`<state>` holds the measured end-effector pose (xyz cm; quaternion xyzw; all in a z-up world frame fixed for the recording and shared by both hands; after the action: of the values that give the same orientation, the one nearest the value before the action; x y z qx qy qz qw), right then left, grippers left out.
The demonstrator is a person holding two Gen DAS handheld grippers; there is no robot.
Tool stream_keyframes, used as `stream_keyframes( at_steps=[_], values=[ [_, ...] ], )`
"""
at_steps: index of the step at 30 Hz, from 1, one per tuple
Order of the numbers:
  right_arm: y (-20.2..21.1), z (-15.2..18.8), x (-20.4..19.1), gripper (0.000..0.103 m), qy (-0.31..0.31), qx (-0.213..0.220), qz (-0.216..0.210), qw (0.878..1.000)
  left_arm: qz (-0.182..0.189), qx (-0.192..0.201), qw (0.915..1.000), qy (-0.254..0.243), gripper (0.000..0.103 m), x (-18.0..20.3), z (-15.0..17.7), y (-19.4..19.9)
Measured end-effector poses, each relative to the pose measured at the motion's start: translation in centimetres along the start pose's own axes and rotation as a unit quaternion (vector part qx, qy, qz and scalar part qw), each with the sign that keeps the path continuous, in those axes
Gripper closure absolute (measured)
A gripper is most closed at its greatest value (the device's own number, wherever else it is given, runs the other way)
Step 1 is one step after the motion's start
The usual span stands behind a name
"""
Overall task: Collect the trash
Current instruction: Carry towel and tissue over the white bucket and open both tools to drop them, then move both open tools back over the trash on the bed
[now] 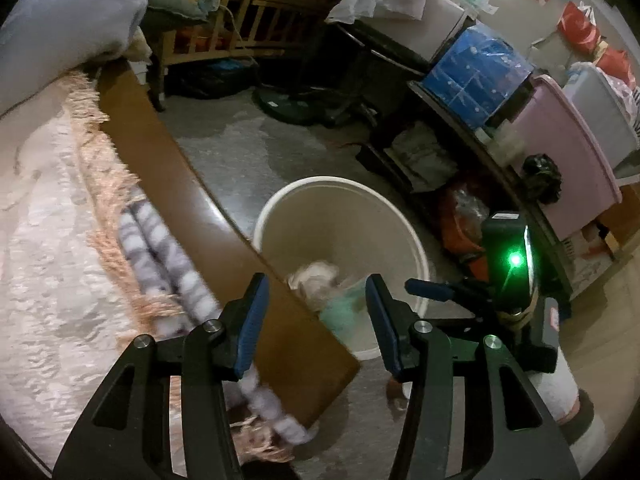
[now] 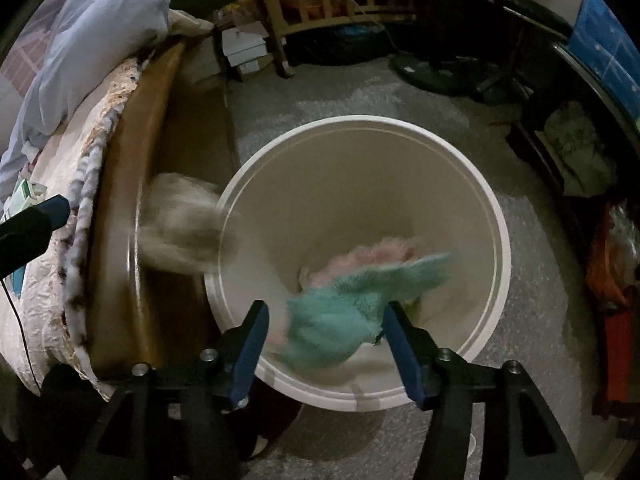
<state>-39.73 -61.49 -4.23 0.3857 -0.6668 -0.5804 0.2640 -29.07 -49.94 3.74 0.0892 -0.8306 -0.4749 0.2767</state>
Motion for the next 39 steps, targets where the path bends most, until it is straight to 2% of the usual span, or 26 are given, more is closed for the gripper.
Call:
stream_keyframes(
  at_steps=[10, 16, 26, 29, 32, 39],
  values=[
    [0.5, 0.1, -2.5, 0.043, 0.016, 0.003, -0.010, 1.000, -0.077, 0.025, 0.9966, 0.012, 0.055, -4.7, 1.6, 3.0],
    [1.9, -0.3, -6.0, 0.043, 0.042, 0.019, -0.019, 0.999, -0.124, 0.044, 0.9905, 0.038, 0.055, -8.6, 3.1, 5.8],
    [4.6, -1.4, -14.7, 0.043, 0.103, 0.055, -0.053, 0.992, -0.181, 0.059, 0.9780, 0.085, 0.055, -15.2, 6.7, 10.4],
    [4.5, -1.5, -17.6, 0.042, 0.123, 0.055, -0.063, 0.989, -0.191, 0.063, 0.9738, 0.106, 0.055, -17.3, 8.0, 11.9],
    [4.0, -1.4, -20.4, 0.037, 0.140, 0.049, -0.078, 0.986, -0.202, 0.067, 0.9683, 0.130, 0.055, -19.8, 9.5, 13.5],
    [2.8, -1.7, -27.2, 0.037, 0.182, 0.039, -0.109, 0.976, -0.226, 0.071, 0.9555, 0.176, 0.055, -24.9, 12.8, 16.9]
  ],
)
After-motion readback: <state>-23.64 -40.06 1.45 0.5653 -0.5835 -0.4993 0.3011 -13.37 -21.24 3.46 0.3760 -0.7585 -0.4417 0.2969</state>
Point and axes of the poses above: each gripper's, at about its wrist camera, not at the fingertips, and y roughly against the way its jaws point, x to its right, z to its underside, the point moved 9 cm from there along -y, roughly the way its jaws point, and after that the axes turned 9 degrees about -x, right-handed, at the moved point
